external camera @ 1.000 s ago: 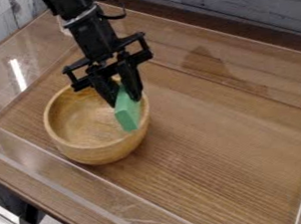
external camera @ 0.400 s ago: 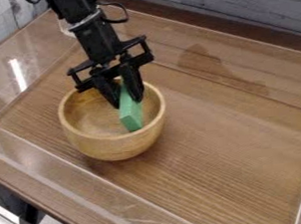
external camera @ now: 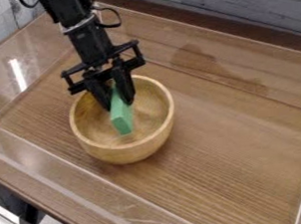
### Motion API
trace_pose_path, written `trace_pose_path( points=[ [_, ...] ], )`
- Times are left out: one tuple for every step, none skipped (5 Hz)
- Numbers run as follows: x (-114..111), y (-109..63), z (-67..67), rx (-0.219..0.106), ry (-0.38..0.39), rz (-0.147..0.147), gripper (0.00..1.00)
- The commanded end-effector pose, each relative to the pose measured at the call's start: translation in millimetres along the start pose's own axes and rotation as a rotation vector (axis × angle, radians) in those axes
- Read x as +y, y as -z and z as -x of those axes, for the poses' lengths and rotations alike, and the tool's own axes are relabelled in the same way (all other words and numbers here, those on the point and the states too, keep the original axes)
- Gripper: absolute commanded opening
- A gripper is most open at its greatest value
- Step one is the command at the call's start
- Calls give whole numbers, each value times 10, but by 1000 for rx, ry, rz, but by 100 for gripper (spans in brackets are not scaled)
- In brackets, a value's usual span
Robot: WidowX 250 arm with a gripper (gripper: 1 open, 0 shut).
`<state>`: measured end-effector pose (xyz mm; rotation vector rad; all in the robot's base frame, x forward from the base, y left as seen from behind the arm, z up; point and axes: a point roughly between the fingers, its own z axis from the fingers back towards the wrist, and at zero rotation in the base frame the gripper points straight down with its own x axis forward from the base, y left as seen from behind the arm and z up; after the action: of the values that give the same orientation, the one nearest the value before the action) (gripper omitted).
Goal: Put the green block in the brown bowl
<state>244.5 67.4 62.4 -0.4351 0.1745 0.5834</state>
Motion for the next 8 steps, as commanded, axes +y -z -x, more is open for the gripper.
trace_pose_path(
  points=[
    [38,-158,-103,-46,19,-2,0],
    [112,-175,-134,-40,11,-5,0],
    [181,-179,-157,-32,2,-12,0],
    [235,-177,-169,-24,-6,-21,0],
    [275,-184,-173,-19,-9,-27,0],
    [309,-197,-175,-14,-14,-30,0],
    [299,-202,-185,-9,-8,-36,100],
    [269,-240,-182,-4,-2,-40,100]
  ],
)
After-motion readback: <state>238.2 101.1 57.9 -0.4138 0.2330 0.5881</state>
